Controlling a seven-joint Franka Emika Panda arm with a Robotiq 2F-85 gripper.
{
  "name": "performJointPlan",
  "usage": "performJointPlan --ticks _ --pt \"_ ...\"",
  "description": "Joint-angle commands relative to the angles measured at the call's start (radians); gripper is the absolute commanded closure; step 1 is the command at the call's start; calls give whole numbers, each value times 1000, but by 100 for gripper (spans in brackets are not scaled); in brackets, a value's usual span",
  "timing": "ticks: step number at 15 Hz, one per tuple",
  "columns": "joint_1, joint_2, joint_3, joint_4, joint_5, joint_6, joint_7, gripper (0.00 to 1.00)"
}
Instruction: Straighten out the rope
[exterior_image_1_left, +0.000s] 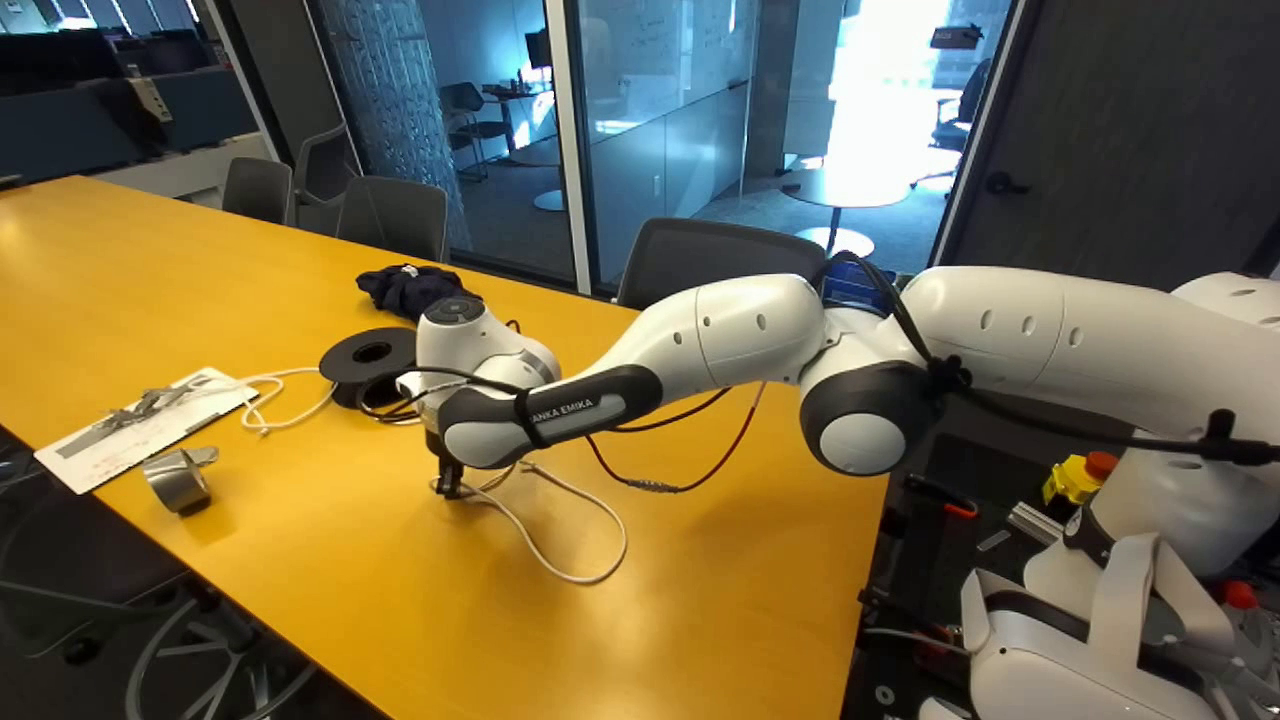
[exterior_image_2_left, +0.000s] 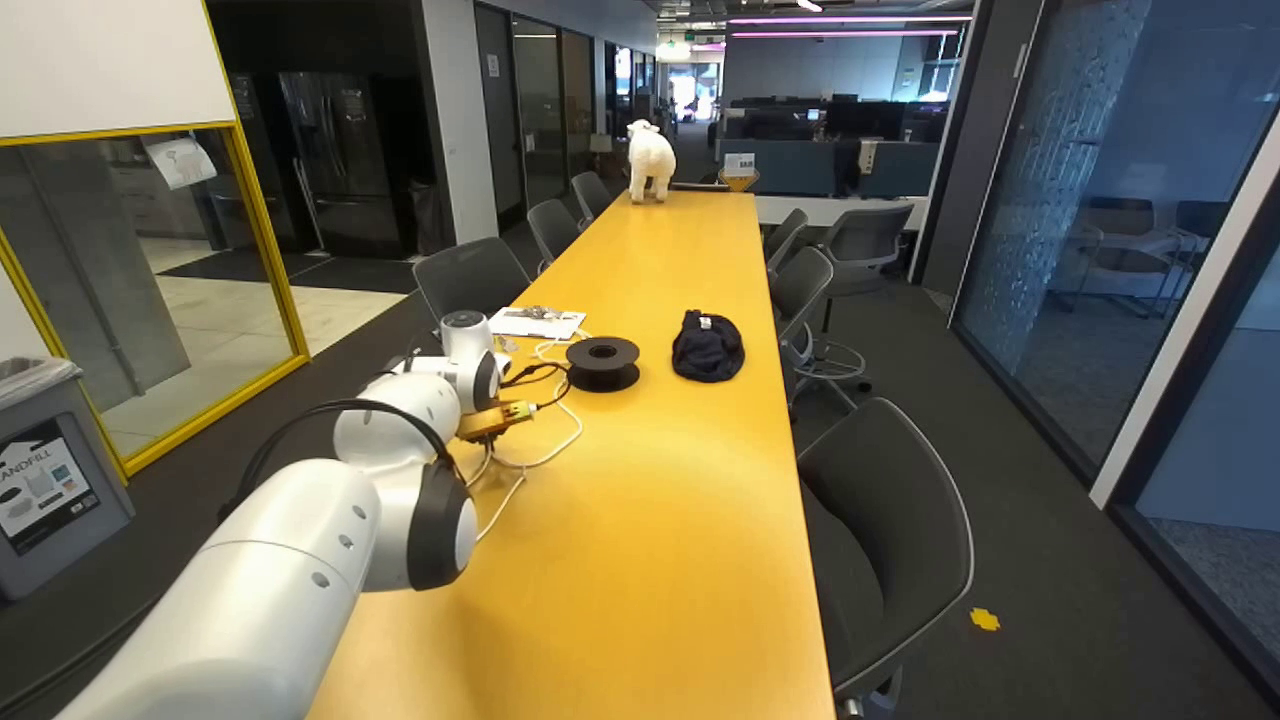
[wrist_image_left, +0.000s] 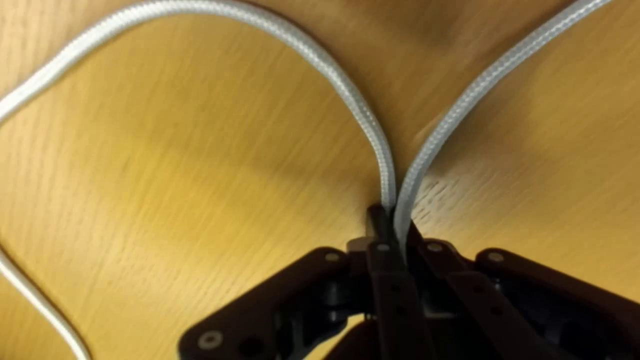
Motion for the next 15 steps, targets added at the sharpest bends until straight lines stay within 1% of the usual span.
performJointPlan --ticks 1,3,5,7,8,9,10,11,12,13,14,15 --pt "27 6 -79 -61 -63 219 92 95" --pt "41 10 -129 -95 -95 339 167 96" --pt "59 10 -193 -138 -133 453 253 96" --pt "77 8 -255 -177 -162 529 335 96" --pt "80 10 -267 -183 -196 550 379 96" --pt "96 -15 -303 -241 -189 581 405 96" --pt "106 -27 -322 -271 -200 601 436 95" --pt "115 -49 -327 -313 -200 608 440 70" --pt "124 -68 -331 -352 -202 621 445 70" --pt "120 -113 -278 -416 -187 603 385 64" --pt "116 -139 -251 -453 -182 598 354 57" --pt "103 -169 -206 -485 -174 581 308 51"
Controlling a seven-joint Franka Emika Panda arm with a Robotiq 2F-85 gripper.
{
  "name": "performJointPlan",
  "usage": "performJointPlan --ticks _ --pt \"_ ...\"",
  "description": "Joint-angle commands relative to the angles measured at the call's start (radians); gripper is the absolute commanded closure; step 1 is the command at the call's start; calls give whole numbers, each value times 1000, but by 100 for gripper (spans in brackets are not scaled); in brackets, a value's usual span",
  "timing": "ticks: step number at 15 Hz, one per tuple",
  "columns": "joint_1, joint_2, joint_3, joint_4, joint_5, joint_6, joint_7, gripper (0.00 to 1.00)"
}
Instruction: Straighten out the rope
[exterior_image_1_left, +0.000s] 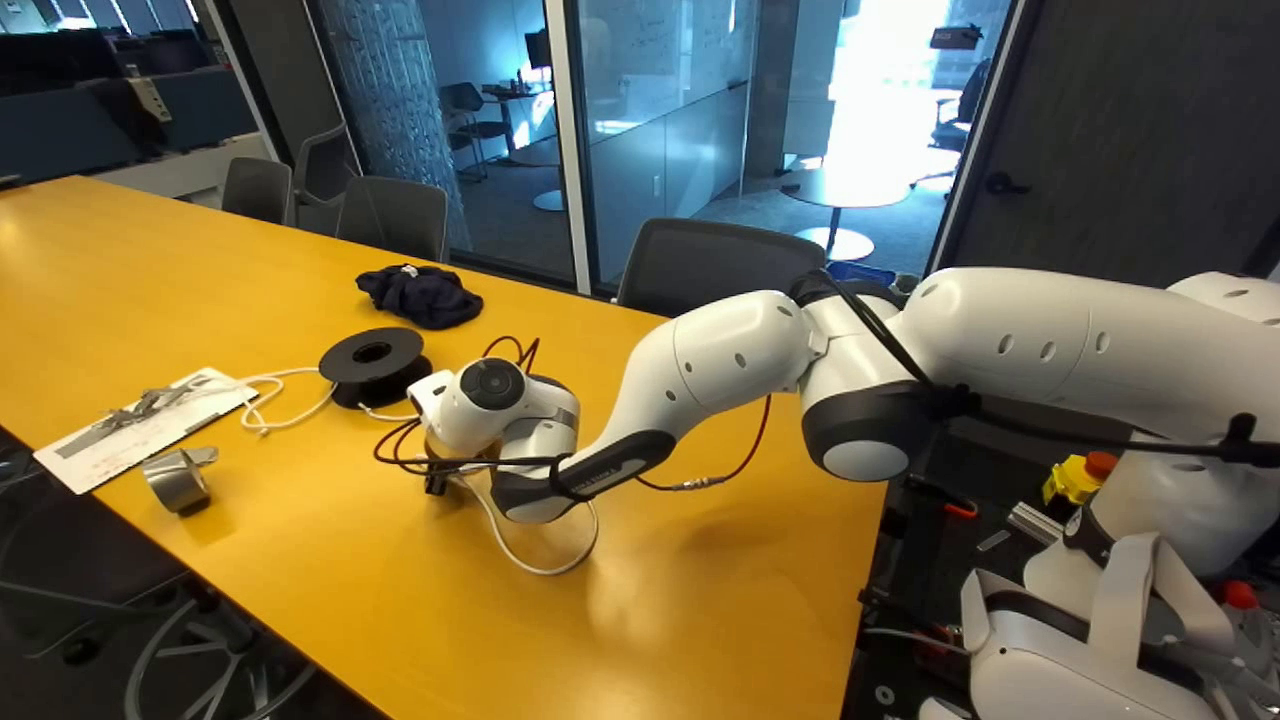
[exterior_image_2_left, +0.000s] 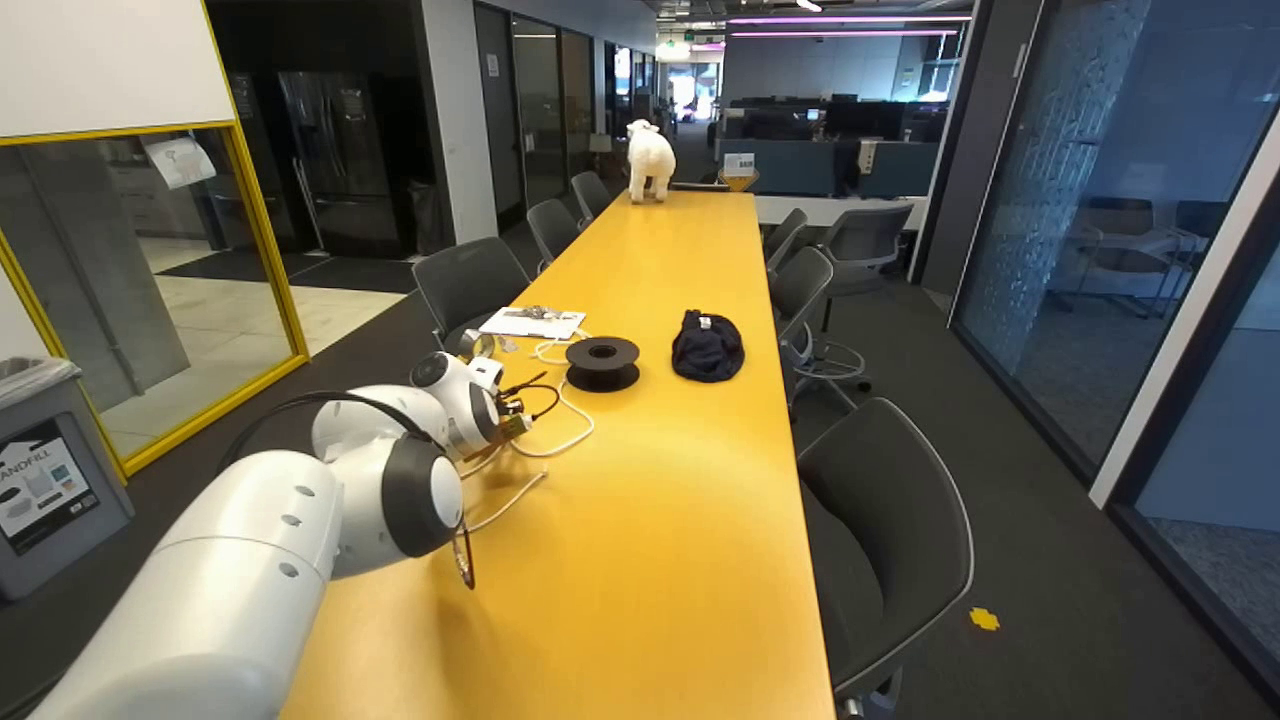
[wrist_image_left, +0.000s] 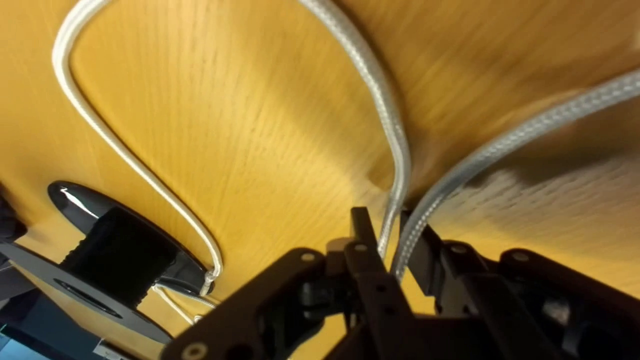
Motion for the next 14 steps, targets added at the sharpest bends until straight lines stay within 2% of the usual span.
performJointPlan --ticks 1,2,6,7,14 --pt "-15 -151 122 -234 8 -20 -120 44" --pt "-30 -180 161 -271 9 -29 -158 37" --pt "-64 -290 220 -427 -1 -34 -198 6" --pt "-72 -316 235 -468 -2 -37 -205 1" --pt "-125 -529 294 -767 2 -7 -199 0"
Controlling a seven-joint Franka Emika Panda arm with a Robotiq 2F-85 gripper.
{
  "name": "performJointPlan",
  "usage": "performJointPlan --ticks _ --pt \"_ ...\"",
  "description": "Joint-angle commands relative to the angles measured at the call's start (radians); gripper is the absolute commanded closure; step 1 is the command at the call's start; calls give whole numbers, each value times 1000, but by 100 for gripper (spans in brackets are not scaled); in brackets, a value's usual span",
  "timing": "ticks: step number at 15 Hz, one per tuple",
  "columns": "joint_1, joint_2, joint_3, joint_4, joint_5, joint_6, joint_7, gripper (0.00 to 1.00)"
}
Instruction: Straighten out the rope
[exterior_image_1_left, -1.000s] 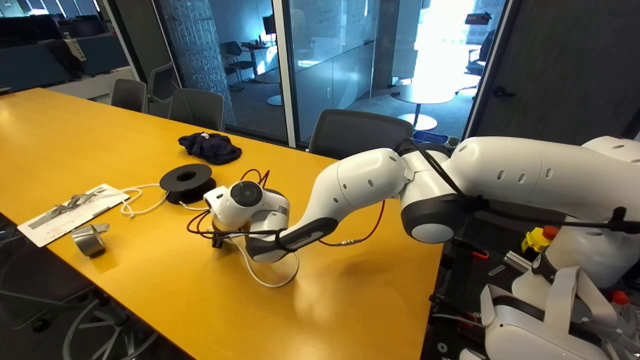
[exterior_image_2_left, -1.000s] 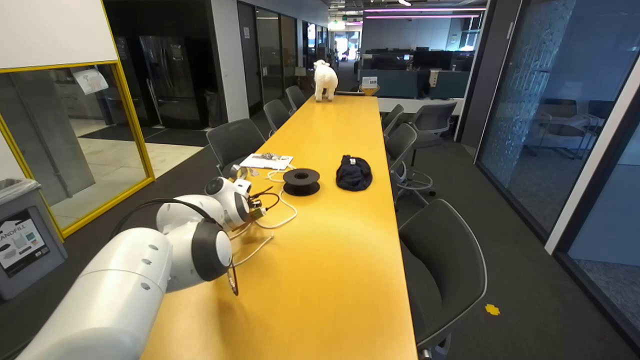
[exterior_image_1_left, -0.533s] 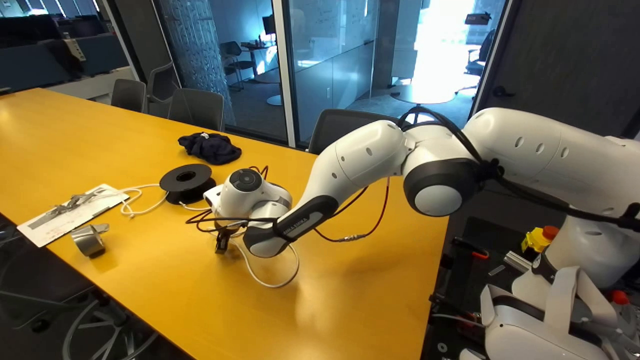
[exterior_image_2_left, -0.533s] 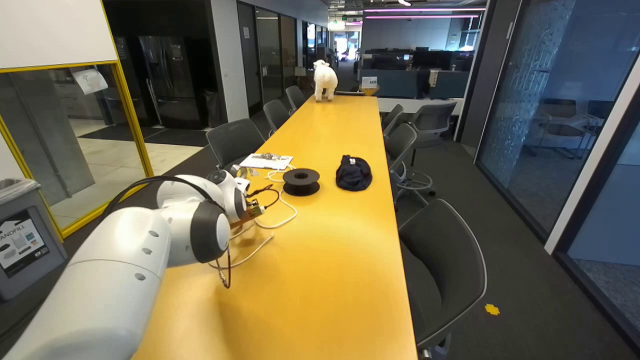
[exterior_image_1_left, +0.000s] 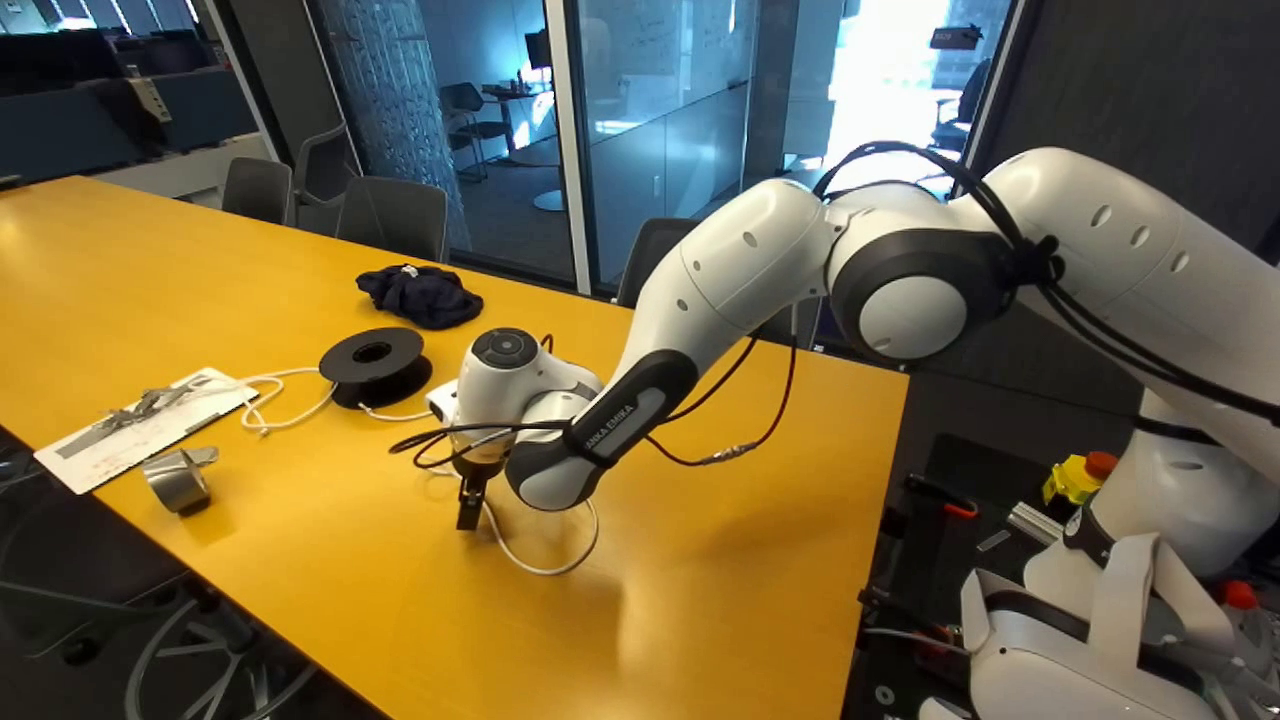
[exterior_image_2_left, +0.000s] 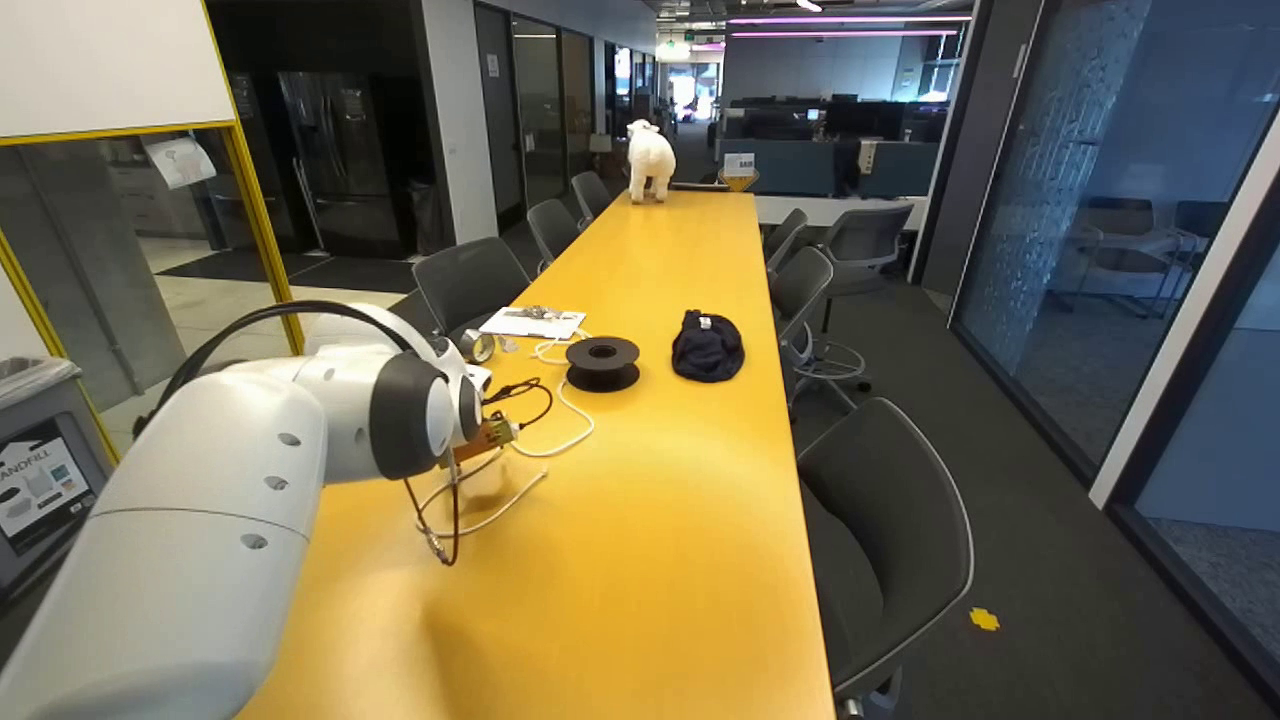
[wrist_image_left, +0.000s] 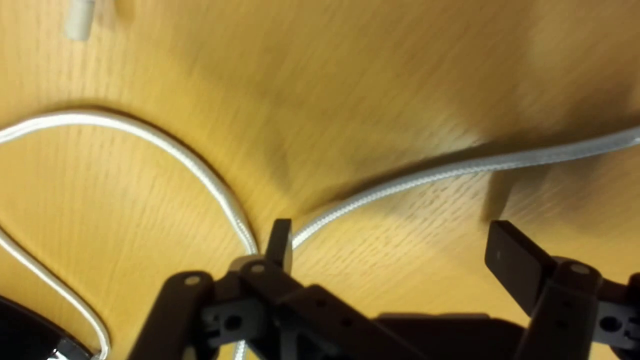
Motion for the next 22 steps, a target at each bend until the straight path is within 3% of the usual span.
performJointPlan --ticks 1,4,8,14,17,22 --pt "-54 -191 58 -235 1 -8 -26 0" --pt "-94 -329 85 -367 6 -98 -46 0" --pt "-97 -515 23 -497 -13 -291 33 0" --pt "-221 -788 28 -689 39 -523 17 0" --pt "-281 -929 13 -797 64 -558 36 0" --pt "-381 -1168 -35 -977 194 -549 -102 0"
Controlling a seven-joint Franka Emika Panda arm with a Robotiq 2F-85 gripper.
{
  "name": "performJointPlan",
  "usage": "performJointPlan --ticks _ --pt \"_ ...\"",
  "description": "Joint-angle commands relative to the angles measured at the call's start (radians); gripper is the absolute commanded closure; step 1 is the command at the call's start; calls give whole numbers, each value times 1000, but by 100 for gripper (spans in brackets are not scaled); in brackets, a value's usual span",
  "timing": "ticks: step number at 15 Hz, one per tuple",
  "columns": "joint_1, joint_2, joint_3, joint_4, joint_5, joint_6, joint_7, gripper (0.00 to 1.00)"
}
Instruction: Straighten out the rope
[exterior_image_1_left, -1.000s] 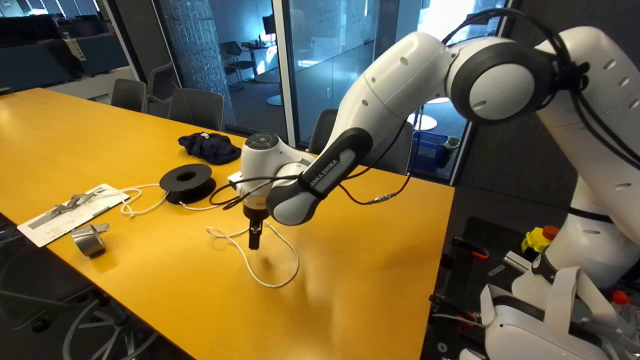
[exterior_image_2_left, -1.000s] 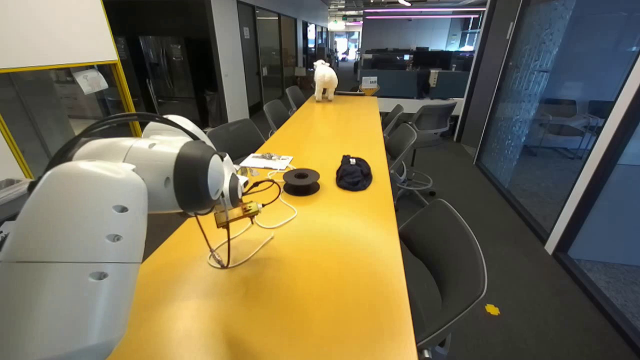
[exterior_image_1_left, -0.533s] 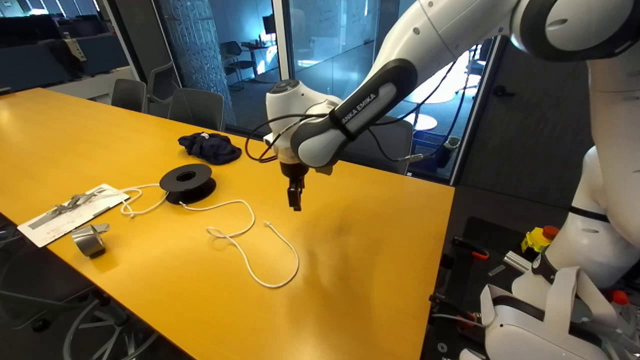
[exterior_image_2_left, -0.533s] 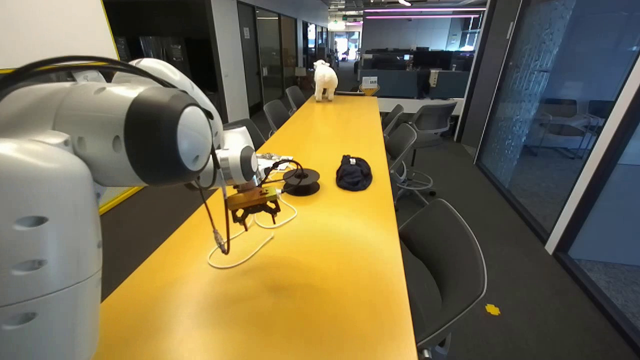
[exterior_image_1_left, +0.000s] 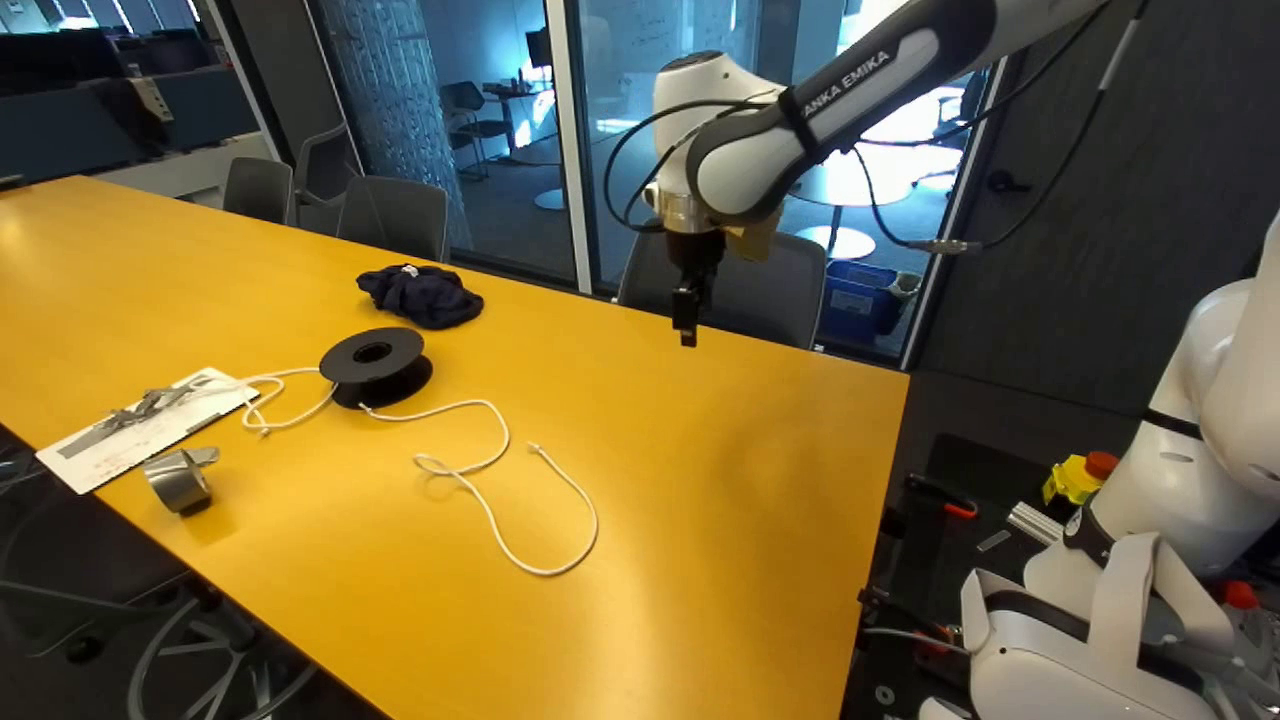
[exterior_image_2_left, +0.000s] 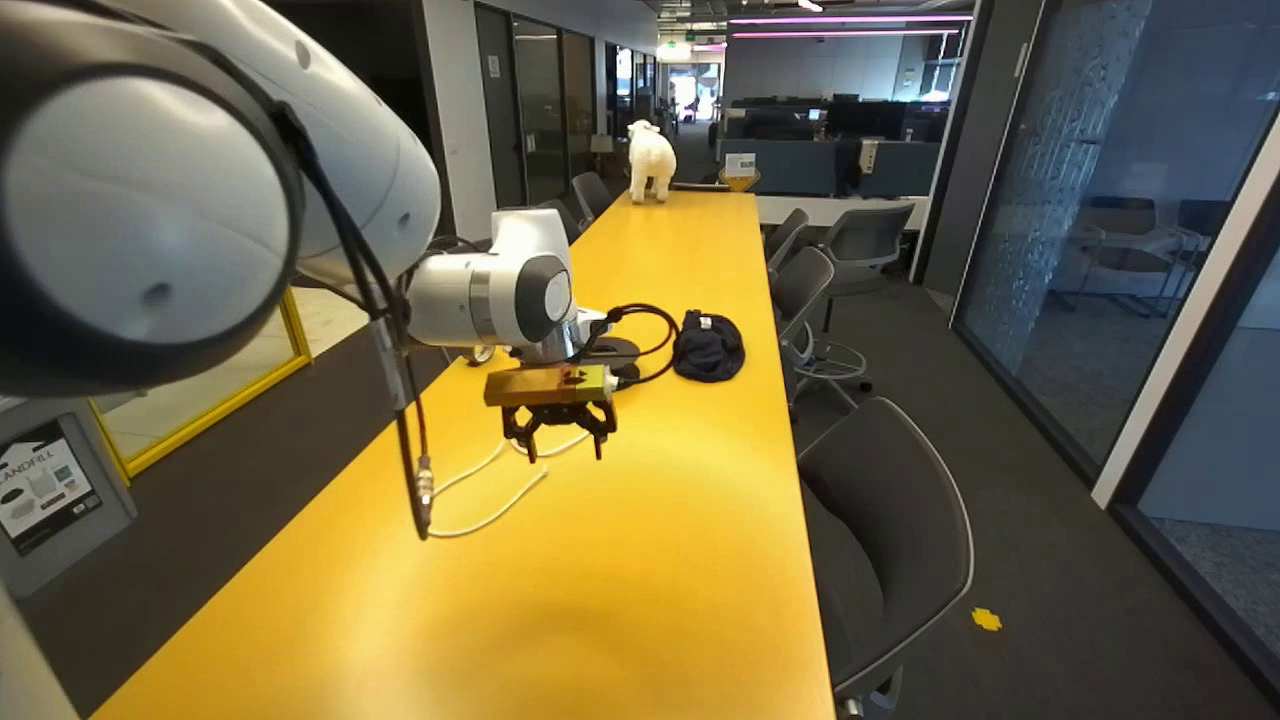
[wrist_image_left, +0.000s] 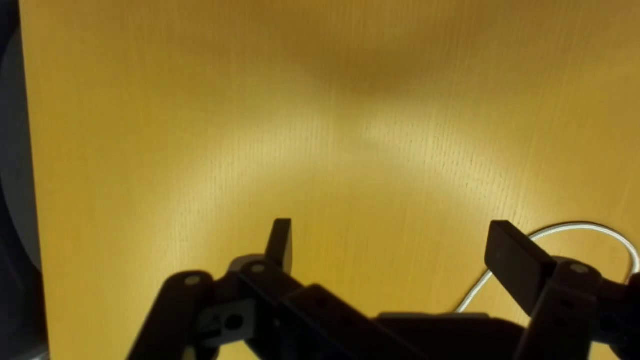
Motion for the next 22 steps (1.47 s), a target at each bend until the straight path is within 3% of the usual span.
performJointPlan --ticks 1,6,10,16,17,22 --pt "-59 -217 -44 -164 104 3 -152 0" --pt "-101 -452 -174 -283 157 -65 -365 0" --pt "-91 -565 -251 -309 157 -146 -469 0" --pt "-75 -673 -249 -358 149 -207 -473 0" --pt "-81 -619 -253 -327 129 -198 -461 0" --pt "-80 -614 -253 -333 129 -199 -460 0"
